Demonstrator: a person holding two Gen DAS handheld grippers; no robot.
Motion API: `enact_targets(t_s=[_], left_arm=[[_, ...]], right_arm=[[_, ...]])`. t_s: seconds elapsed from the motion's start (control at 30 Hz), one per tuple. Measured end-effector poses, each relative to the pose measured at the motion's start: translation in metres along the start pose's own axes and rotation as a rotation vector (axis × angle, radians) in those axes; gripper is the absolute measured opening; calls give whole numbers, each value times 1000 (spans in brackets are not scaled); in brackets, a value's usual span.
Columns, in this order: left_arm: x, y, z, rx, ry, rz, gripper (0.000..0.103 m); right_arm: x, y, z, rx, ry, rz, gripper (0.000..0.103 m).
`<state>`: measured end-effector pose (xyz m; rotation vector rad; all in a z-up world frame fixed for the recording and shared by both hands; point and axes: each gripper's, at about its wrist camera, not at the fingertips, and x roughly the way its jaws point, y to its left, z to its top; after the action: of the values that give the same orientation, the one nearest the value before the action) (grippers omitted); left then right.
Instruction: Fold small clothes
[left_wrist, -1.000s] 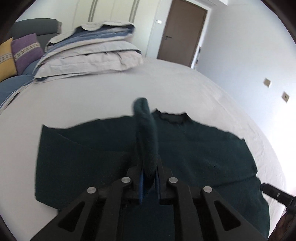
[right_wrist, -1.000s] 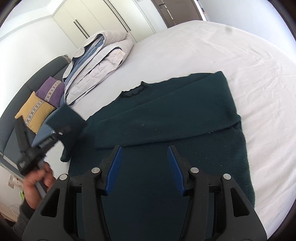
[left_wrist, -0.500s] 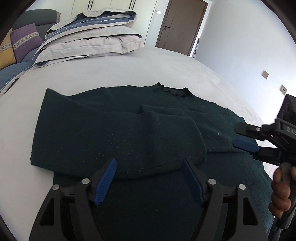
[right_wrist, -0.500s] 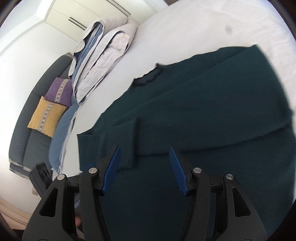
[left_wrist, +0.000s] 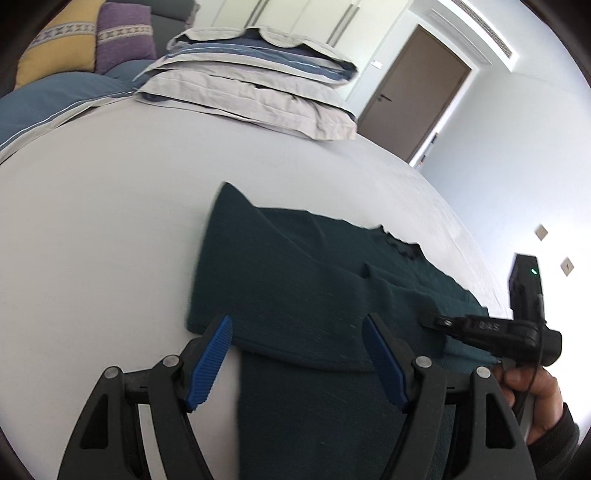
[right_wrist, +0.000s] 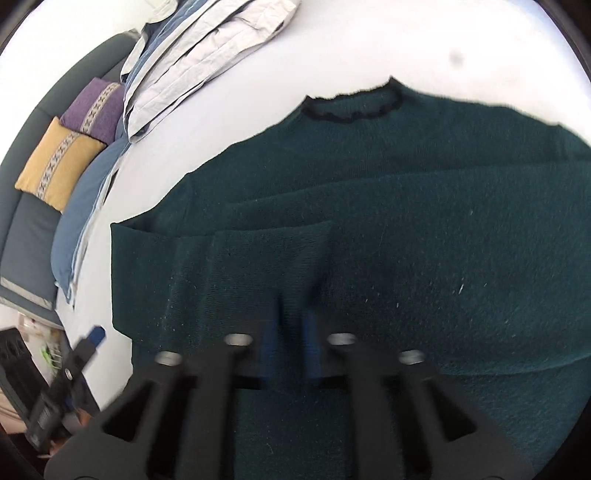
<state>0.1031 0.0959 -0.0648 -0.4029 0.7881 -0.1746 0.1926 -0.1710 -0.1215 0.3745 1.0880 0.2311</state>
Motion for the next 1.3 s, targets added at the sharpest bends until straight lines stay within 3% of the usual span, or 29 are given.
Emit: enact_targets(t_s=[0.23, 0.37, 0.5, 0.83, 0.93, 1.1, 1.3], left_arm=[[0, 27, 29, -57, -28, 35, 75], [23, 32, 45, -58, 26, 53, 75], [60, 36, 56, -90, 108, 67, 75], [122, 28, 87, -61, 175, 113, 75], [140, 26, 92, -55, 195, 122, 60], [154, 23, 97, 0, 213, 146, 15], [159, 22, 95, 51, 199, 161, 9]], right_arm=[[-49, -27, 15, -8, -90, -37, 6], [-62, -60, 21, 18, -85, -77, 6], [-60, -80, 23, 34, -88, -95, 6], [-45, -88, 22, -10, -108, -111, 6], [-42, -86, 21, -20, -103, -123, 6], [-39, -89, 17, -26, -100, -136, 6], [-29, -99, 14, 7, -96, -188, 6]])
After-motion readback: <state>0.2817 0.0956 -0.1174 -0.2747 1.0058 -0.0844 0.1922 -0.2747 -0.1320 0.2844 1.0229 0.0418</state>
